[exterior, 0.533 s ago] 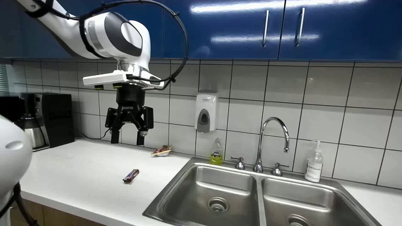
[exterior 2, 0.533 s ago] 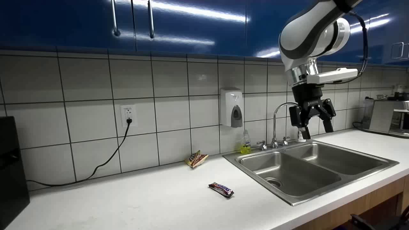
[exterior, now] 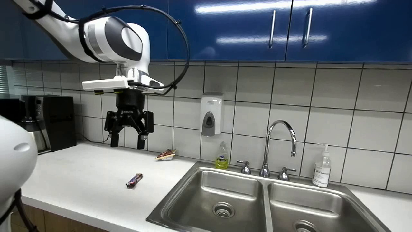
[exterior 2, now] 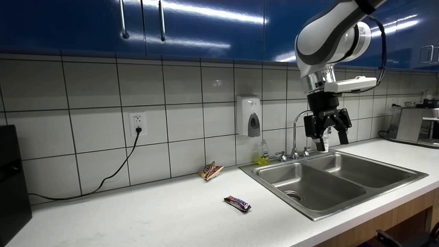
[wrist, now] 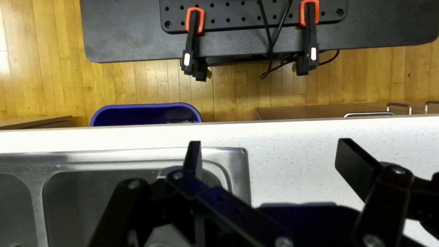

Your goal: Put the candy bar into the sink

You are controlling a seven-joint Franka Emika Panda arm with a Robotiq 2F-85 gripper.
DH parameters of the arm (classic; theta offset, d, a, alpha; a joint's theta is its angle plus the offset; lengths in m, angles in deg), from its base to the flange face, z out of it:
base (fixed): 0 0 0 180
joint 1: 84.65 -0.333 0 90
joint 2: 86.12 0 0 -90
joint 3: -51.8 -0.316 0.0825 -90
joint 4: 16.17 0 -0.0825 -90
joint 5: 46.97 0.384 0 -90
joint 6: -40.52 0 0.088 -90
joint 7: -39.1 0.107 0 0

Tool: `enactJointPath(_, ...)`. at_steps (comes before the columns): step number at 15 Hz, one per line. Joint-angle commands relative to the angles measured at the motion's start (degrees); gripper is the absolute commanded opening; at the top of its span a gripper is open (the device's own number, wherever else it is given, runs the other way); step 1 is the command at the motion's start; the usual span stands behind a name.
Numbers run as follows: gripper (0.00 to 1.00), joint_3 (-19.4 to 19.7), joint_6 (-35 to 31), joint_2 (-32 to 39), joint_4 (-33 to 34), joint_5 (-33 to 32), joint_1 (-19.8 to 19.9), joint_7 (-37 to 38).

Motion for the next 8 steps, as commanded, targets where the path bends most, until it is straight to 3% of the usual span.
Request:
enactJointPath(1,1.00,-0.4,-4.8,0.9,-0.8,3.5,-3.3,-1.8)
enactJointPath(8,1.00,-1.7,-18.0,6.9,-1.4,7.2,-7.5,-2.0)
